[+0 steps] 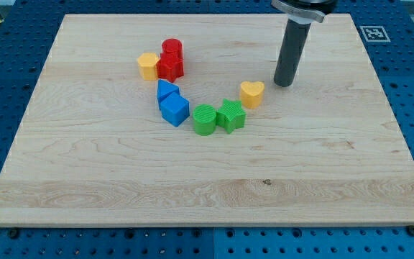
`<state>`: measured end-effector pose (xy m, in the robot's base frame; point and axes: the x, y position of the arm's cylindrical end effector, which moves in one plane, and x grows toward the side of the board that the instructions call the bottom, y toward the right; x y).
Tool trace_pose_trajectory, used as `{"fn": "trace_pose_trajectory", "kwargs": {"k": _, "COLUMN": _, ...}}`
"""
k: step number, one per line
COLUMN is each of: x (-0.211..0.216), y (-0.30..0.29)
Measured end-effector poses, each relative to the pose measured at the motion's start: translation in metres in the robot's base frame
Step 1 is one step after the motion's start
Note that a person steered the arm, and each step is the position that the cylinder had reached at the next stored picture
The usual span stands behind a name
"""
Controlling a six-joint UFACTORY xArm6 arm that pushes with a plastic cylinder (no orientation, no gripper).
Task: Push heart to the top of green star
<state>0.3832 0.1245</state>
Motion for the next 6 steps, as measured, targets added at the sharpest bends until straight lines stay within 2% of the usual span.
{"fn": "trace_pose_trajectory", "kwargs": {"k": 2, "x": 0.024, "y": -0.026}}
{"fn": "trace_pose_trajectory", "kwargs": {"k": 4, "x": 0.018, "y": -0.048}}
{"fn": "trace_pose_trajectory", "kwargs": {"k": 5, "x": -0.023, "y": -0.049}}
{"fn": "trace_pose_trajectory", "kwargs": {"k": 6, "x": -0.060, "y": -0.078}}
